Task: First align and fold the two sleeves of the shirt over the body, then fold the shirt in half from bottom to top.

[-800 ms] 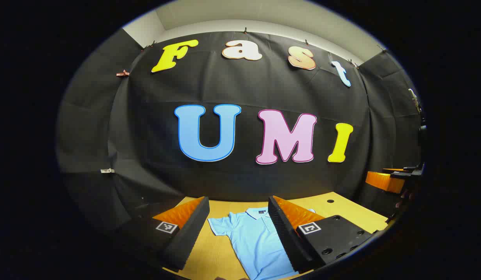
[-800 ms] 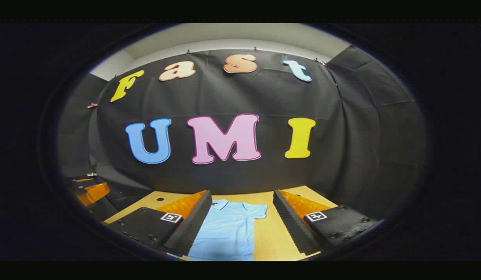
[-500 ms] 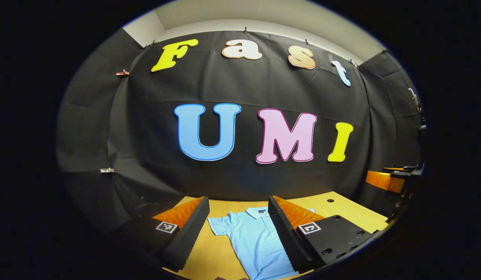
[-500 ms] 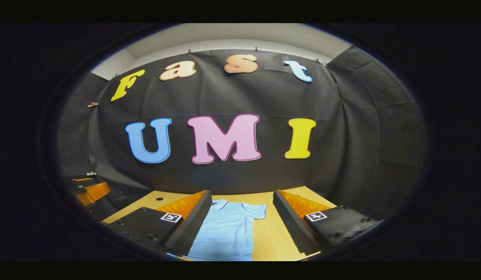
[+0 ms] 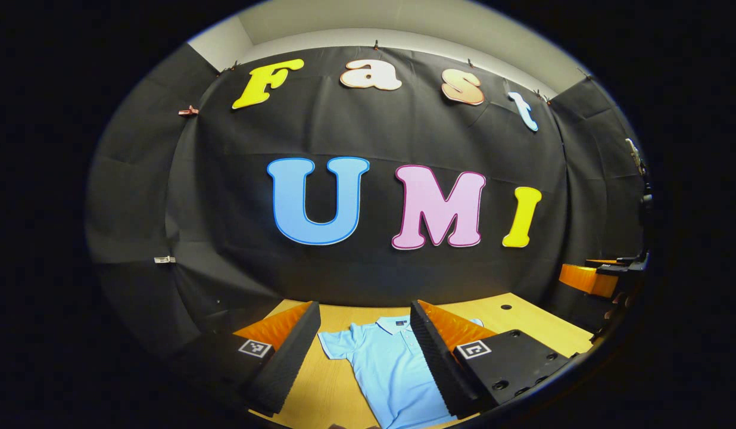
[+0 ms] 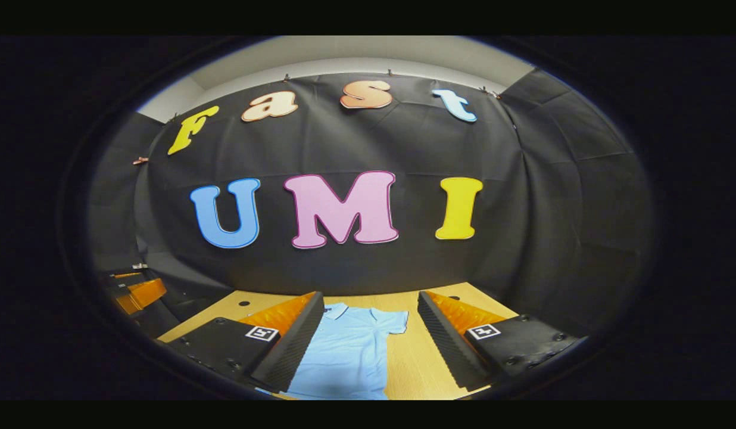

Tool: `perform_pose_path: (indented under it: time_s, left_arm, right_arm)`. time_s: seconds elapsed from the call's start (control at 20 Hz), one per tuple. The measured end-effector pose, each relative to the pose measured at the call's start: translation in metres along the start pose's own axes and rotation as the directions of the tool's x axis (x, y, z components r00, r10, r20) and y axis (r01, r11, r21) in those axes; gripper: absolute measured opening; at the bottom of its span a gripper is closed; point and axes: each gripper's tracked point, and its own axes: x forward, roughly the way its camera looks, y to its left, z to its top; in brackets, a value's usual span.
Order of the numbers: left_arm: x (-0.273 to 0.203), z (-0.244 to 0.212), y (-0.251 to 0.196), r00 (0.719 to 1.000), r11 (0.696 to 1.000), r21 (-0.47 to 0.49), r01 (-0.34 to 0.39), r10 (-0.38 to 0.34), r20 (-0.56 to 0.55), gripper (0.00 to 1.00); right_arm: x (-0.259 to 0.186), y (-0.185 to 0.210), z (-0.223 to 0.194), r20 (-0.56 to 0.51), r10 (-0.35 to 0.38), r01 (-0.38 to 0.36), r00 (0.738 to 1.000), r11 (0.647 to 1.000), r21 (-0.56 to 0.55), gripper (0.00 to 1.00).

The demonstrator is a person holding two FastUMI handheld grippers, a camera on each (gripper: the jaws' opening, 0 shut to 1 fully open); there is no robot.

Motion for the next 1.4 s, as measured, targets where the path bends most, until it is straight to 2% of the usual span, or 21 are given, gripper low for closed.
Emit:
perform_pose_path:
  time_s: [0.4,0.7,1.05,1.4]
  left_arm:
    - [0.004,-0.007,-0.001,1.000,1.000,0.016,-0.009,0.009,-0.019,0.97]
    - [0.010,-0.012,-0.003,0.999,0.999,0.026,-0.030,0.031,-0.037,0.97]
    - [0.024,-0.028,0.004,0.992,0.995,0.032,-0.097,0.099,-0.078,0.97]
    - [0.050,-0.050,0.009,0.973,0.983,0.018,-0.185,0.186,-0.135,0.97]
  right_arm:
    - [0.017,-0.010,-0.027,-0.077,0.005,-0.006,0.997,1.000,-0.011,0.99]
    - [0.046,-0.016,-0.049,-0.128,0.024,-0.028,0.991,0.999,-0.026,0.99]
    - [0.100,-0.025,-0.070,-0.175,0.050,-0.060,0.983,0.997,-0.049,0.99]
    - [0.168,-0.046,-0.106,-0.244,0.039,-0.059,0.969,0.995,-0.077,0.99]
